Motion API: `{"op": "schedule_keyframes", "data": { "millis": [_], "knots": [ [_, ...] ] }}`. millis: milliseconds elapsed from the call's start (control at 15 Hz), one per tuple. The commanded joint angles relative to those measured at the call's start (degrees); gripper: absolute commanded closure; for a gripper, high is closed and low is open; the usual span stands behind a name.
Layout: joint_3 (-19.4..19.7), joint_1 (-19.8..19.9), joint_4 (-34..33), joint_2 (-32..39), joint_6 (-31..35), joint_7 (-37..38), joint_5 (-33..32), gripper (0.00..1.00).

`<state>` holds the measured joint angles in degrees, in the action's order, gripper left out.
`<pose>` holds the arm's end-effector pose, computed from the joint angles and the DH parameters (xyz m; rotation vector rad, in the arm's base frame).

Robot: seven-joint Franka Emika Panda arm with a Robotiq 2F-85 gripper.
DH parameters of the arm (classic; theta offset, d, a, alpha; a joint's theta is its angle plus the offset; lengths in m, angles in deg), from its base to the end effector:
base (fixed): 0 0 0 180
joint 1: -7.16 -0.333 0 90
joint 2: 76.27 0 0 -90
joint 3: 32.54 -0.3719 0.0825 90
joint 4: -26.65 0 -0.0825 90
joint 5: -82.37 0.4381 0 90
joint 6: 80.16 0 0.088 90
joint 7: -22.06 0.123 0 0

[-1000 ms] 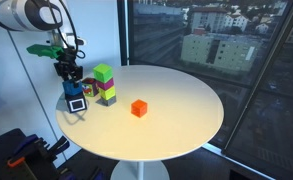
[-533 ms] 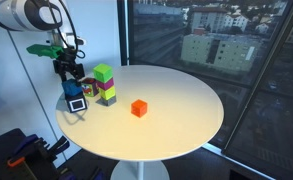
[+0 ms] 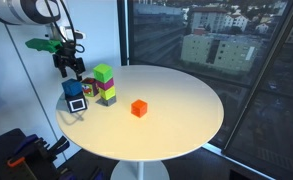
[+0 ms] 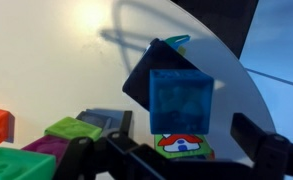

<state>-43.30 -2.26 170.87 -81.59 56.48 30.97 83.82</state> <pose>0.4515 0.1656 0.3079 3.1182 0.2764 -0.0619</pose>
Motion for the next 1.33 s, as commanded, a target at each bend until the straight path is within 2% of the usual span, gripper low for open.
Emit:
{"op": "schedule_keyframes", "data": {
  "millis": [0, 533, 1000, 1267],
  "knots": [
    [0.8, 0.3, -1.0, -3.0, -3.6, -0.4, 1.0, 0.00],
    [2.7, 2.4, -3.9, -7.1, -13.8, -1.4, -3.0, 0.00],
    [4.5, 3.4, -5.9, -11.9, -24.4, -7.3, -3.6, 0.00],
    [5.6, 4.6, -6.6, -14.8, -27.0, -7.3, -4.7, 0.00]
  ]
}}
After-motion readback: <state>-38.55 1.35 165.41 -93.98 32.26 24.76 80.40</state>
